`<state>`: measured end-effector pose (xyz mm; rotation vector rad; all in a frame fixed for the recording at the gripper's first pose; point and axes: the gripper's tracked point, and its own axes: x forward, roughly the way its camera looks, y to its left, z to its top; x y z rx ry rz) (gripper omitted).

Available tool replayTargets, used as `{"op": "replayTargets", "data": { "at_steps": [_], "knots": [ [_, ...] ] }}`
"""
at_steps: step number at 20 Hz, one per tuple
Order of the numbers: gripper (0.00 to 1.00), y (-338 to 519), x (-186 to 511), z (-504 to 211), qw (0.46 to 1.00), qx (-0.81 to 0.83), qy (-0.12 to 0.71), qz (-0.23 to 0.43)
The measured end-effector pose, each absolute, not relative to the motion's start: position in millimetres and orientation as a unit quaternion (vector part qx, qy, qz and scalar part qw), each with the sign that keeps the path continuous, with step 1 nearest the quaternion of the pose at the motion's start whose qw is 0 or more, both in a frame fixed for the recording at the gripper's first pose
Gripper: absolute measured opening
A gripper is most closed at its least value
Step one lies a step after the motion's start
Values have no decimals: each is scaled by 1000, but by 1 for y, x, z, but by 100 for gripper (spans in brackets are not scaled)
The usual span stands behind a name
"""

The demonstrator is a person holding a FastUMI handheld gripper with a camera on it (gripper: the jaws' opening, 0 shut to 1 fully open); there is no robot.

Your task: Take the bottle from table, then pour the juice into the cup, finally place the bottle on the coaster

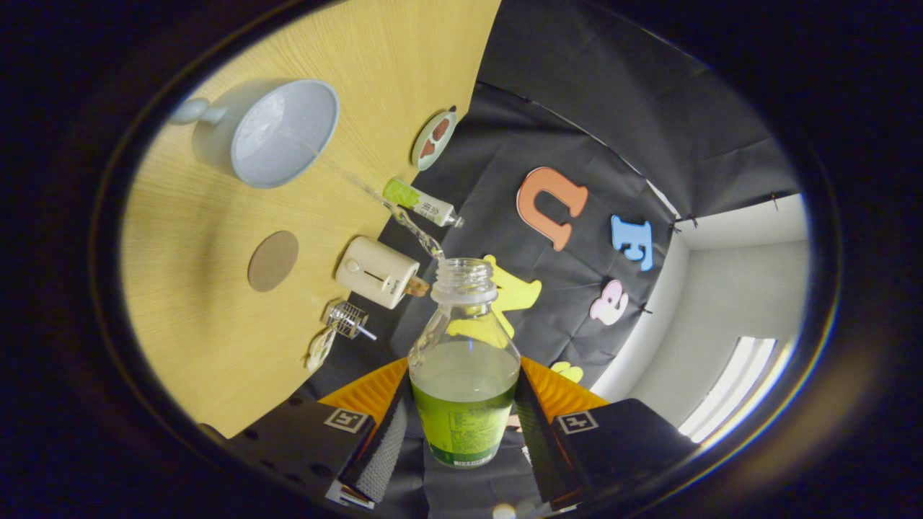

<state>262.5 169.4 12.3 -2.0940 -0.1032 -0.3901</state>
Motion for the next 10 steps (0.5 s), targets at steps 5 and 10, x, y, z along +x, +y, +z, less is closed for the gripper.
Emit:
{"op": "replayTargets", "data": {
  "at_steps": [5,10],
  "knots": [
    [80,170,261,20,470,-865,-47,-168],
    [80,173,259,29,449,-874,-57,-175]
  ]
}}
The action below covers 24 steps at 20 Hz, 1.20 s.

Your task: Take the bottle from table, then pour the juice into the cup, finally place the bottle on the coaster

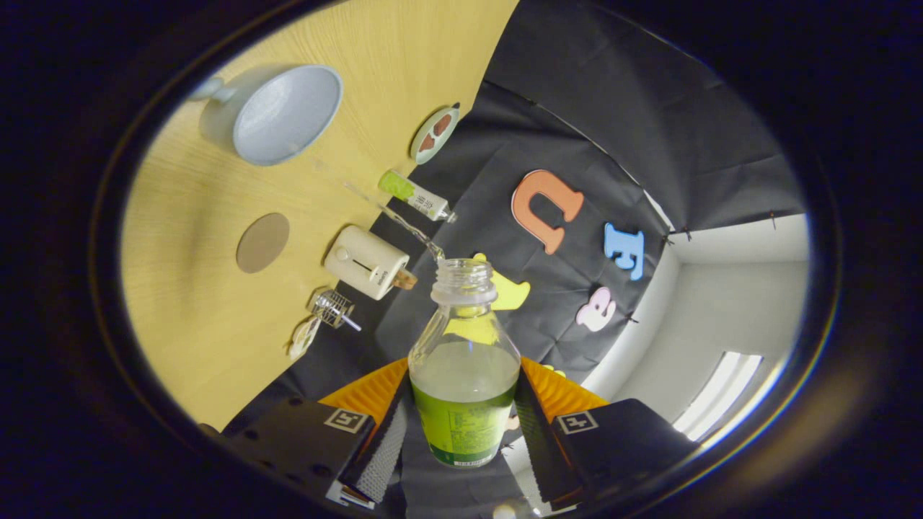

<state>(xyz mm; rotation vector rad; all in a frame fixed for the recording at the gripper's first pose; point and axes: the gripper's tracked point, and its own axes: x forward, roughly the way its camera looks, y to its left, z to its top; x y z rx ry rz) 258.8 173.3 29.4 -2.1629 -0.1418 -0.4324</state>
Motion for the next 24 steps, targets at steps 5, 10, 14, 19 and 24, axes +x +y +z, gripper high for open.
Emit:
{"op": "replayTargets", "data": {
  "at_steps": [5,10,14,19,24],
  "knots": [
    [80,177,252,43,429,-882,-65,-183],
    [80,185,248,61,425,-881,-76,-194],
    [80,194,246,75,414,-879,-95,-215],
    [79,205,243,88,393,-879,-129,-238],
    [79,210,237,96,390,-876,-139,-246]
  ]
}}
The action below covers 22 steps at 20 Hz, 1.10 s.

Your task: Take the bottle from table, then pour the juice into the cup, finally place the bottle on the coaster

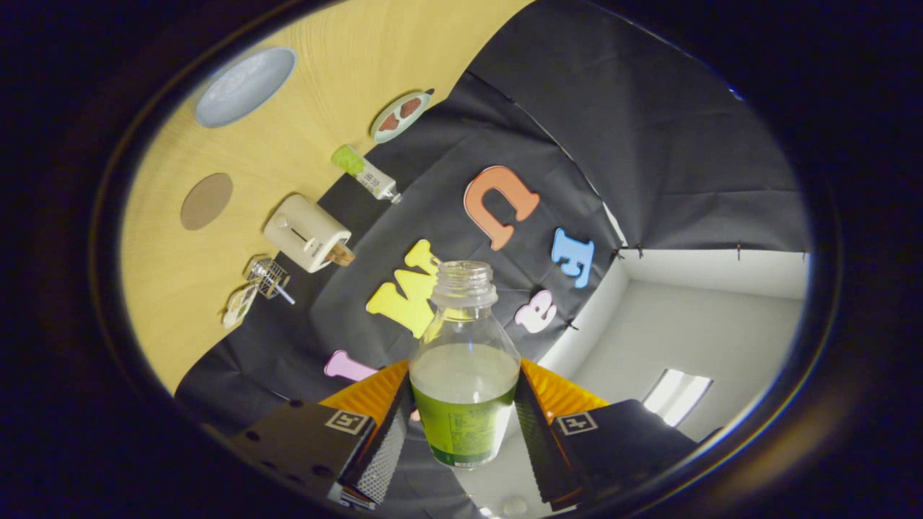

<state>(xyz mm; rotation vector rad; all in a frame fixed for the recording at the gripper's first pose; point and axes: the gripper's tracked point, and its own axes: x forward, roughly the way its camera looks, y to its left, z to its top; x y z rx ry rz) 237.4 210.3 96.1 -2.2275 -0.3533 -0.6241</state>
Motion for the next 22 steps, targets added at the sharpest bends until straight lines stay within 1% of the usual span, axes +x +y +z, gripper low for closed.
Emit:
{"op": "replayTargets", "data": {
  "at_steps": [3,9,14,16,22],
  "knots": [
    [79,212,232,100,401,-870,-148,-247],
    [79,213,227,103,386,-873,-159,-253],
    [79,208,225,106,410,-860,-160,-257],
    [79,202,227,108,430,-849,-158,-261],
    [79,166,241,111,532,-793,-125,-269]
  ]
}}
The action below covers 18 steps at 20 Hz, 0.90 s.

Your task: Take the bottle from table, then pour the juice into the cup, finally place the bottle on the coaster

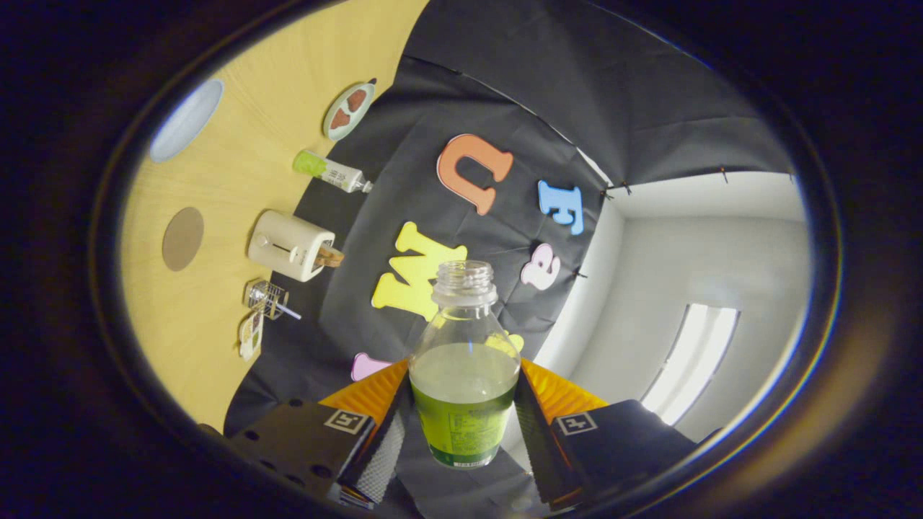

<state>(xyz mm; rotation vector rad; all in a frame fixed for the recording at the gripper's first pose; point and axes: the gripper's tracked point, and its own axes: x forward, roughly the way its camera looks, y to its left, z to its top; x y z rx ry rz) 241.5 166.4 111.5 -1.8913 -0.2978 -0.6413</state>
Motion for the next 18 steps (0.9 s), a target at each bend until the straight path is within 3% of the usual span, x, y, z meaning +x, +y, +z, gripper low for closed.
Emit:
{"op": "replayTargets", "data": {
  "at_steps": [6,9,13,18],
  "knots": [
    [80,134,261,75,724,-659,-58,-196],
    [80,138,261,76,766,-615,-86,-169],
    [80,143,268,51,870,-477,-60,-111],
    [80,148,277,44,955,-286,-53,-60]
  ]
}}
